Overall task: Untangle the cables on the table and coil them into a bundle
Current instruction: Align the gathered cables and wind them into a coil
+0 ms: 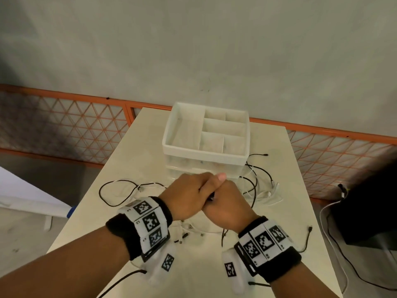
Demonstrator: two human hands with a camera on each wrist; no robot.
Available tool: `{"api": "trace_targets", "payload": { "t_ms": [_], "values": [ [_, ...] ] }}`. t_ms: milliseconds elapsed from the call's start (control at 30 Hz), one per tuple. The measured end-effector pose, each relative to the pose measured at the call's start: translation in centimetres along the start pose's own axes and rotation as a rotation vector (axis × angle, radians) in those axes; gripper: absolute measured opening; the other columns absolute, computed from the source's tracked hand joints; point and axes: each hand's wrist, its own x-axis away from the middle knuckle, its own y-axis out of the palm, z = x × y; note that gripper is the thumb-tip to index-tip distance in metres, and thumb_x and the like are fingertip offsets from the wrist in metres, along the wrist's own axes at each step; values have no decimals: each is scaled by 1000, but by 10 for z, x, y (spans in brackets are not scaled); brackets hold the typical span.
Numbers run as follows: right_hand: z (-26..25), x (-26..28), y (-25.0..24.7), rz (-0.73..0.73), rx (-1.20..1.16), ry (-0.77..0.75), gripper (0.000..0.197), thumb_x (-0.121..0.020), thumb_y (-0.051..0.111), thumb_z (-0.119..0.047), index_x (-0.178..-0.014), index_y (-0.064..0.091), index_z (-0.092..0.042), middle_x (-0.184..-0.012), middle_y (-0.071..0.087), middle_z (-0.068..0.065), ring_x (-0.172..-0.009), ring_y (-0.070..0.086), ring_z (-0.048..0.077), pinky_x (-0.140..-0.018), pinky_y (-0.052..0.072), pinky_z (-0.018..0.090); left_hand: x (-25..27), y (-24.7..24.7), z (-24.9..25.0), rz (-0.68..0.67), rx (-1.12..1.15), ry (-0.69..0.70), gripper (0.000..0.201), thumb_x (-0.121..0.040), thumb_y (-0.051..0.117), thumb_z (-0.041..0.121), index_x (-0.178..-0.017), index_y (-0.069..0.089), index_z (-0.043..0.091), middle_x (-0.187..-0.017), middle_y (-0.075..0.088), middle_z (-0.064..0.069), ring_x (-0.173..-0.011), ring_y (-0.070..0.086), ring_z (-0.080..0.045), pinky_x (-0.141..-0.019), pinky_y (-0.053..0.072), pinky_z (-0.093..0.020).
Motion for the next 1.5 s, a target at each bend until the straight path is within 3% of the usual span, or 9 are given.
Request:
{"api": "trace_targets", "payload": {
  "t_ms": [100,233,433,600,800,1000,1267,1400,1500],
  "values": [
    [6,-5,-9,108,-7,26,12,-84,66,-7,-82,75,-15,-61,61,-19,-59,61,-5,-58,44,10,-7,-11,-3,47,-189,-6,74,-87,28,73,-72,67,12,-58,65,5,-59,62,-7,-65,48,-25],
    [57,-2,-20,192,182,262,13,-90,69,-26,-88,77,-16,-73,67,0,-70,65,20,-67,51,32,-15,-51,-3,225,5,-76,55,-89,53,61,-60,69,16,-37,45,10,-33,39,-5,-42,30,-12],
    [130,17,-18,162,421,717,22,-91,62,-38,-101,77,-25,-100,68,9,-106,62,33,-87,50,34,-22,-93,-14,460,593,-171,50,-81,69,55,-53,56,16,-47,29,4,-42,19,-14,-44,20,-22],
    [130,11,-35,253,364,909,20,-93,56,-36,-97,73,-25,-104,71,12,-101,65,37,-83,51,35,-16,-93,-36,261,144,-137,58,-79,61,67,-59,65,13,-47,37,-1,-43,31,-15,-44,30,-21],
    [135,-29,-98,664,-69,728,20,-82,61,-45,-87,64,-25,-89,71,4,-90,70,35,-84,58,48,-9,-85,-76,-43,-186,-262,60,-90,45,65,-57,64,19,-47,51,8,-44,45,-8,-54,36,-22],
    [104,-43,-109,911,-428,341,29,-92,58,1,-84,64,-26,-88,70,2,-77,66,17,-66,53,29,-6,-66,-87,-94,-56,-254,52,-95,45,56,-64,61,18,-60,43,1,-50,37,-9,-50,32,-17],
    [161,7,-54,374,76,830,44,-91,54,-7,-130,61,-26,-86,71,-4,-87,70,27,-87,56,38,-10,-56,-71,-22,-74,-186,43,-99,48,43,-85,70,9,-52,41,5,-31,41,-1,-36,33,-11],
    [103,10,-51,548,5,571,42,-86,66,-9,-124,66,-26,-69,63,-5,-70,60,16,-71,45,25,-17,-50,-57,-63,-187,-105,43,-100,43,46,-88,70,15,-63,52,8,-51,49,-2,-49,33,-14],
    [33,5,-36,226,-198,278,49,-83,79,-25,-125,59,-40,-47,50,-8,-45,43,7,-52,39,15,-23,-43,-37,-95,-216,10,40,-101,43,44,-82,68,19,-76,64,7,-65,53,-3,-60,36,-17]
  ]
}}
